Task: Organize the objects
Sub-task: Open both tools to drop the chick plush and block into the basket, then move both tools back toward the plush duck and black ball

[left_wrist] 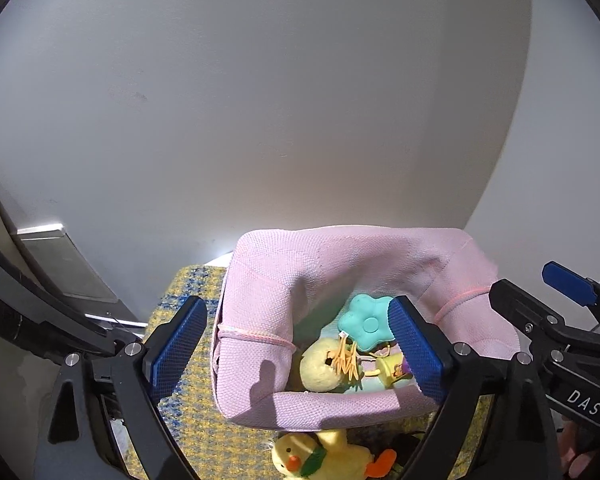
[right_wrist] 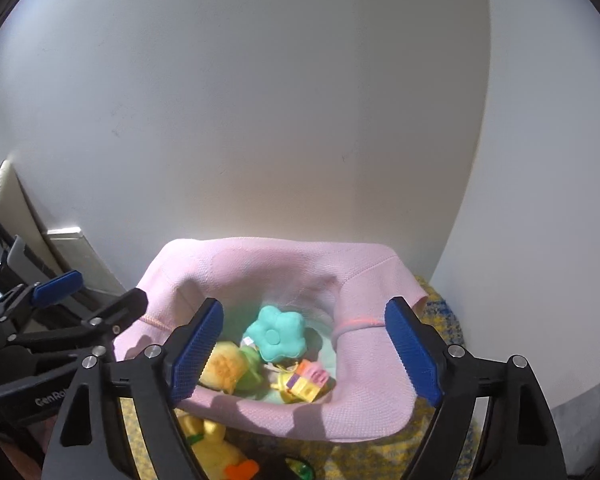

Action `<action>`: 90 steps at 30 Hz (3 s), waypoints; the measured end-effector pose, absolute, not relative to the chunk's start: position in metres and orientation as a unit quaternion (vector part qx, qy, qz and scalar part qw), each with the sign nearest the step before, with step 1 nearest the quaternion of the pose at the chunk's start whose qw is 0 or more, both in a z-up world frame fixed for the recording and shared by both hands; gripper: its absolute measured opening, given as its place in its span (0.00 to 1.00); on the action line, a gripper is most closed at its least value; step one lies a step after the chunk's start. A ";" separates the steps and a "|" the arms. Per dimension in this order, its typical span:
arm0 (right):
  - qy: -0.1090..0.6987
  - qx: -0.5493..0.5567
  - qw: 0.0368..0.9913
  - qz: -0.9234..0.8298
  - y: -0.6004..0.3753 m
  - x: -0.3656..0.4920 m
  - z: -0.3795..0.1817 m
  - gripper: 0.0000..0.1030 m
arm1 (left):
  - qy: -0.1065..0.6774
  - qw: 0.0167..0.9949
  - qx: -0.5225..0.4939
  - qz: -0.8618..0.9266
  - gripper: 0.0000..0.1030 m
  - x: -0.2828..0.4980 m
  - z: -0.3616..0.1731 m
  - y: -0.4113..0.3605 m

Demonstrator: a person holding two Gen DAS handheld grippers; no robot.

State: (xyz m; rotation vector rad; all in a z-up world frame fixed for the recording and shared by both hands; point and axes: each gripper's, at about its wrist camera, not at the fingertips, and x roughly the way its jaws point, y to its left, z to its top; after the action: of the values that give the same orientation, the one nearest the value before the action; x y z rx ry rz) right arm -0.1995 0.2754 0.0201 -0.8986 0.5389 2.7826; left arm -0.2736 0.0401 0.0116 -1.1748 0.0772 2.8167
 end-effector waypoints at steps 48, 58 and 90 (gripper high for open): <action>0.188 -0.311 0.091 0.927 0.253 -0.100 -0.002 0.87 | 0.030 0.030 -0.362 0.931 0.99 -0.160 0.020 0.021; 0.194 -0.342 0.087 0.915 0.243 -0.102 -0.042 0.87 | 0.037 0.026 -0.384 0.922 0.99 -0.155 -0.014 0.018; 0.197 -0.434 0.066 0.876 0.209 -0.139 -0.149 0.87 | 0.045 0.029 -0.430 0.901 0.99 -0.165 -0.124 0.009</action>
State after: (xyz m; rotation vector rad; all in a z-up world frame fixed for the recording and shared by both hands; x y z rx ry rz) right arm -0.1395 0.2088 -0.1494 -1.3104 0.5931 2.6434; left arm -0.1650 0.0090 -0.1242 -1.3250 0.1388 2.7811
